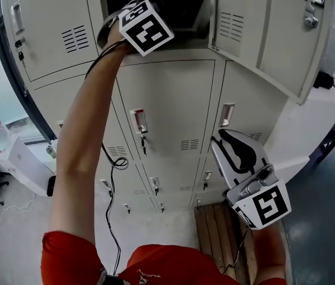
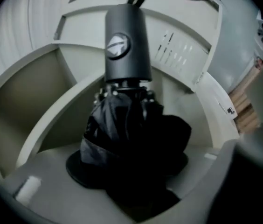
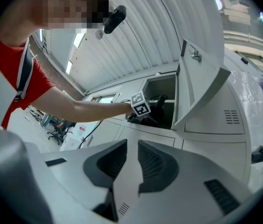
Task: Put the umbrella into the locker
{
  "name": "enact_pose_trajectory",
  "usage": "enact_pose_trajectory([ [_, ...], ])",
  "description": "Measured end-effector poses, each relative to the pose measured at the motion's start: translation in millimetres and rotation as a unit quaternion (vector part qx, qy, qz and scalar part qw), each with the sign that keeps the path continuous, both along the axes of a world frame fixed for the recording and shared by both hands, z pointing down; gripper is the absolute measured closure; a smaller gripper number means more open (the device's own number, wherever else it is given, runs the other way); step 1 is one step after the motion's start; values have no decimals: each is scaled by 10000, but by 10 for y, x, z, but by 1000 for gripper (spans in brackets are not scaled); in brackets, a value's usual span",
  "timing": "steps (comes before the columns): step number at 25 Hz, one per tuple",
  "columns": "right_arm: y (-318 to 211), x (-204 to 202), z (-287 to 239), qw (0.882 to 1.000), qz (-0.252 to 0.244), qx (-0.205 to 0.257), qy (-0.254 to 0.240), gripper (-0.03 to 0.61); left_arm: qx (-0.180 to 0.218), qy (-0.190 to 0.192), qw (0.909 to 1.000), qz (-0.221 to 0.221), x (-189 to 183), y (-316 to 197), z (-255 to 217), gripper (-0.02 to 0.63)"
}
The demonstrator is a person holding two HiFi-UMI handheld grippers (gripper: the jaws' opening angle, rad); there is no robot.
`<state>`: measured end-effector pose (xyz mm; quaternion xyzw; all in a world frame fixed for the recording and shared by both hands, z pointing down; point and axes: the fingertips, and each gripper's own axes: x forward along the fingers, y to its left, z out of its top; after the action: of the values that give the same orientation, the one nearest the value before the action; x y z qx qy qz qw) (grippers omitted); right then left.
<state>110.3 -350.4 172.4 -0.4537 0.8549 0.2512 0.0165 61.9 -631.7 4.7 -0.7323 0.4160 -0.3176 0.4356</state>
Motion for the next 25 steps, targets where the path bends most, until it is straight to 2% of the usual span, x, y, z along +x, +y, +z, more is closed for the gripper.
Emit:
enact_pose_trajectory([
  [2,-8,15,16,10000,21,-17,-29,535,-283,-444,9986,72,63,-12,121,372],
  [4,-13,36,45,10000,38,-48,-47,535,-559,-709,9958,179,114,-20,243,345],
  [10,-41,207,124,9995,85,-175,-238,535,-1100,-701,9911,277,118,-17,391,301],
  [14,-108,254,169,9985,-31,-305,-443,535,-1083,-800,9900,410,88,114,325,219],
  [18,-177,145,85,9985,-177,-187,-480,535,-978,-744,9914,450,68,197,292,202],
  [20,-191,97,-127,9977,-132,102,-654,520,-851,-678,9933,390,44,205,275,204],
  [22,-186,80,-442,9941,8,509,-963,456,-669,-662,9951,308,15,211,239,204],
  [25,-245,54,-880,9855,315,1053,-1292,440,-574,-669,9958,255,-20,238,221,204],
])
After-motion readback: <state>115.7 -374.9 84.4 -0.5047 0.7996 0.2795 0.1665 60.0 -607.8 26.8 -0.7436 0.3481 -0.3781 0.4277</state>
